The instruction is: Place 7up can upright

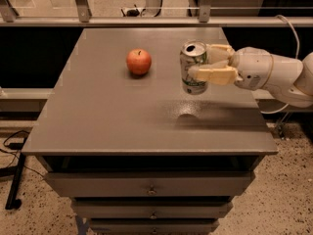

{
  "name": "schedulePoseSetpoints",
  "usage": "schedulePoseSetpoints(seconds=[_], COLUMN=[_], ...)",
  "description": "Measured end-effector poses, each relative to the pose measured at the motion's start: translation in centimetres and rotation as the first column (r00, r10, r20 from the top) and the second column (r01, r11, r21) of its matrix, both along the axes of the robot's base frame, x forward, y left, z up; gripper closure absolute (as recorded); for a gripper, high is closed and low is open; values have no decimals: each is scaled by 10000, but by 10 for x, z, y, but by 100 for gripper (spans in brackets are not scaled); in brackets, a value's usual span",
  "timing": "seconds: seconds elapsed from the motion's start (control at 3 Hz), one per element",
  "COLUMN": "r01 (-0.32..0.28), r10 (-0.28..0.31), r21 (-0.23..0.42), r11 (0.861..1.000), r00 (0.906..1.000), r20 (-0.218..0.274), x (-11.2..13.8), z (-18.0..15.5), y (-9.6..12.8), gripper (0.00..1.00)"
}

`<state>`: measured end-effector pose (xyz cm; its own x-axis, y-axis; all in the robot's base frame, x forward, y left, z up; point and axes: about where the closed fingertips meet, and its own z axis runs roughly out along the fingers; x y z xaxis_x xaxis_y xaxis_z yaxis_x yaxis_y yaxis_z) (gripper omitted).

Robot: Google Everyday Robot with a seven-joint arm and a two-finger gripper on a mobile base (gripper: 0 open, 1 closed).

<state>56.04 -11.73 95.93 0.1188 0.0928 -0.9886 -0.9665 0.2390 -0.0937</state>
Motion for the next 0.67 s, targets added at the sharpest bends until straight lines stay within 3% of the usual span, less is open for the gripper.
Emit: schedulePoseSetpoints(seconds=[0.67], r01=[145], r10=[-143], r21=[19], r11=[9999], r00=[9984], r20=[-542], x=[0], z=[-31], y=[-22], gripper=[97])
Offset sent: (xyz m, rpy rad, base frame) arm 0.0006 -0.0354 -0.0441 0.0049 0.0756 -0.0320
